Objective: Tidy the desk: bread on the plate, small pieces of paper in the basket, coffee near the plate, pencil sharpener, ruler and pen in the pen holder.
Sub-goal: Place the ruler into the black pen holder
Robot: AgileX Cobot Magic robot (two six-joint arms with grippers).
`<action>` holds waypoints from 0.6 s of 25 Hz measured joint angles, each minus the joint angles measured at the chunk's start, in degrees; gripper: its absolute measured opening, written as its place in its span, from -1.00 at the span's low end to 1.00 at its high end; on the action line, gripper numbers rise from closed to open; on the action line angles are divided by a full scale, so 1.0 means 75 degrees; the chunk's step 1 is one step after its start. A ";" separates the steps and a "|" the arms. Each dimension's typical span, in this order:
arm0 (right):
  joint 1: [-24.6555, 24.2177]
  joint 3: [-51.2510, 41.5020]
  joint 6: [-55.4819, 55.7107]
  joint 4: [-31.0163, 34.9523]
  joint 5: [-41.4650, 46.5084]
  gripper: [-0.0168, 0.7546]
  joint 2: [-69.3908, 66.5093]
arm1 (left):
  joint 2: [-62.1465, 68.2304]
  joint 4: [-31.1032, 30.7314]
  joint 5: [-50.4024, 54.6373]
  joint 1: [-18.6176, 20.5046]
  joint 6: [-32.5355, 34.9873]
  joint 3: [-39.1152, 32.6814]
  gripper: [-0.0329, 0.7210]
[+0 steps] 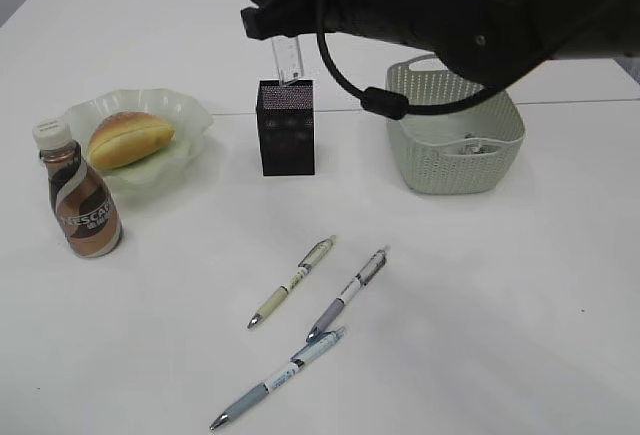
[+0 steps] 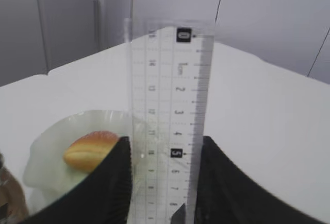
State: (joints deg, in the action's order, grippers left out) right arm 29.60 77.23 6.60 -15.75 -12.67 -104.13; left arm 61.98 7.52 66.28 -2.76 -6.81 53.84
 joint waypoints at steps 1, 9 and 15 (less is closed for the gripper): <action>-0.0059 0.0144 0.0000 0.0000 -0.0112 -0.26 -0.0132 | 0.0000 -0.0047 -0.0050 0.0000 0.0000 0.0000 0.24; -0.0293 0.1058 0.0000 -0.0017 -0.0872 -0.26 -0.1439 | 0.0000 -0.0336 -0.0308 0.0000 0.0000 0.0000 0.24; -0.0336 0.2088 -0.0323 -0.0033 -0.0977 -0.26 -0.2416 | 0.0000 -0.0365 -0.0324 0.0000 0.0000 0.0000 0.24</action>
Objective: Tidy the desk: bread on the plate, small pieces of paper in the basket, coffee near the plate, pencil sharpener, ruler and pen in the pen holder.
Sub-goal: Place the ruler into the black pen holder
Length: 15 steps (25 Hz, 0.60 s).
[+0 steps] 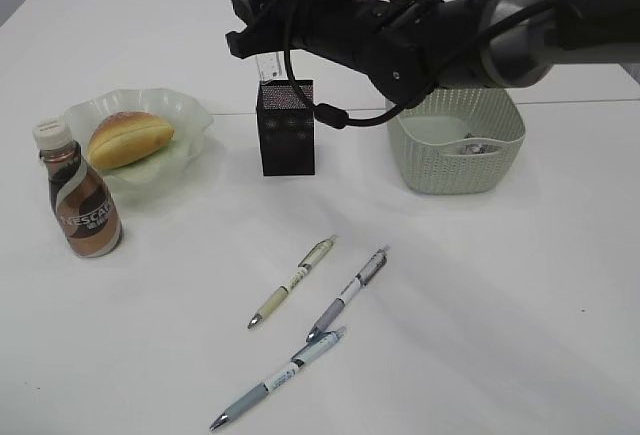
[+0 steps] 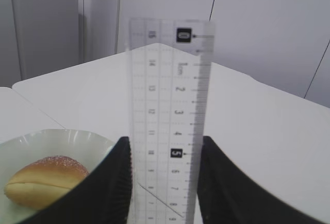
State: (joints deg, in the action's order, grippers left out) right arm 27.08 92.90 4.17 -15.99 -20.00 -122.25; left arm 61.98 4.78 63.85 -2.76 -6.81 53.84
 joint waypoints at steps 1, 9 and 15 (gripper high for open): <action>0.0000 0.0112 -0.0062 -0.0012 -0.0014 -0.26 -0.0106 | 0.0000 0.0000 0.0000 0.0000 0.0000 0.0000 0.24; -0.0217 0.0491 -0.0466 0.0077 -0.0029 -0.26 -0.0638 | 0.0000 -0.0044 0.0079 0.0000 0.0000 0.0000 0.24; -0.0345 0.0522 -0.0481 0.0230 -0.0475 -0.26 -0.0804 | 0.0000 -0.0060 0.0079 0.0000 0.0000 0.0000 0.24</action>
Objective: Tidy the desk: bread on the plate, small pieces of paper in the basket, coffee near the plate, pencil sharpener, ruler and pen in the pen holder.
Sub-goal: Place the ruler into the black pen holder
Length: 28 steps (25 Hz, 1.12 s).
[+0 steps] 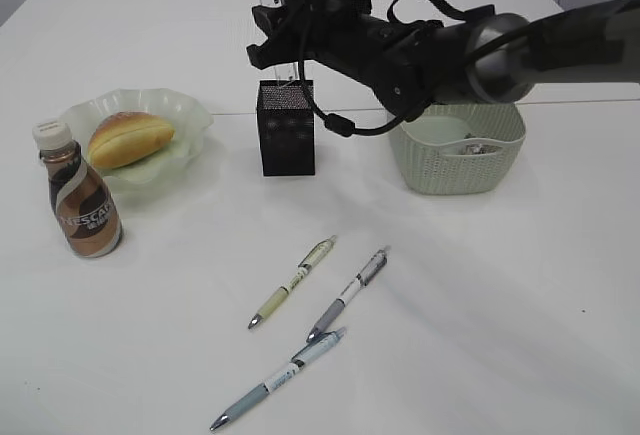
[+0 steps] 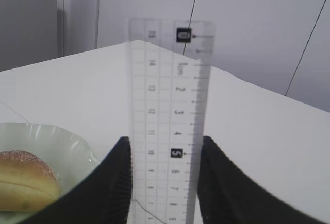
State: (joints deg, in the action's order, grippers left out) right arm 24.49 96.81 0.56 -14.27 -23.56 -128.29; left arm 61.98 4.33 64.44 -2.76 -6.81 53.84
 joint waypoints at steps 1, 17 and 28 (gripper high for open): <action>0.0000 0.0037 0.0000 0.0019 -0.0041 -0.26 -0.0052 | 0.0000 0.0000 -0.0015 0.0000 0.0000 0.0000 0.24; 0.0000 0.0340 0.0000 0.0243 0.0199 -0.26 -0.0568 | 0.0000 -0.0014 -0.0111 0.0000 0.0000 0.0000 0.24; 0.0000 0.0340 0.0110 0.0659 0.0557 0.05 -0.0568 | 0.0000 -0.0014 -0.0111 0.0000 0.0000 0.0000 0.24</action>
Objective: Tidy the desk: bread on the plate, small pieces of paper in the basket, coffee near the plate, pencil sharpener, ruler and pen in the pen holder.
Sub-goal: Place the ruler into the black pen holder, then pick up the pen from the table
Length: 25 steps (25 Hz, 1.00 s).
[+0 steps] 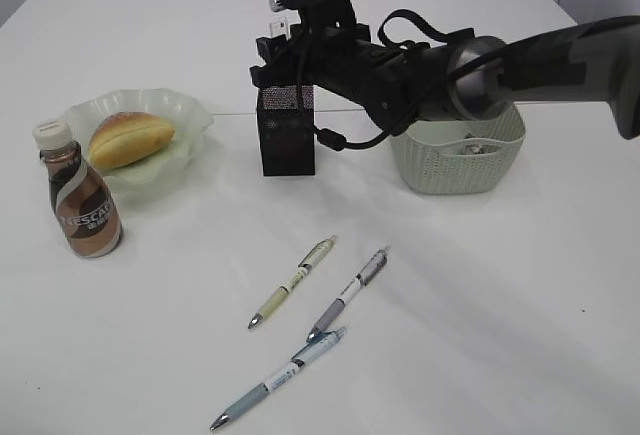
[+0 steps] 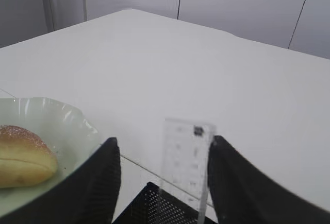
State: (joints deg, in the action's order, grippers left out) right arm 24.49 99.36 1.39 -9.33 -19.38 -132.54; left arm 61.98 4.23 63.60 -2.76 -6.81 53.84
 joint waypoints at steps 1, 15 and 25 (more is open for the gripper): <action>0.0000 0.0000 0.0000 0.0017 0.0031 0.08 0.0000 | 0.0000 0.0000 0.0000 0.0000 0.0000 0.0000 0.24; 0.0000 0.0000 0.0033 0.0589 0.3791 0.12 0.1719 | 0.0000 0.0925 0.0000 0.0000 0.0398 0.0000 0.24; 0.0000 0.0013 0.0599 0.1438 0.8695 0.12 0.3409 | 0.0000 0.2315 -0.0033 0.0000 0.1903 0.0102 0.24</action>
State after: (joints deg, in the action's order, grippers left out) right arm 24.49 99.46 5.88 1.46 45.83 -106.97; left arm 61.98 21.59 63.36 -2.76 7.46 54.61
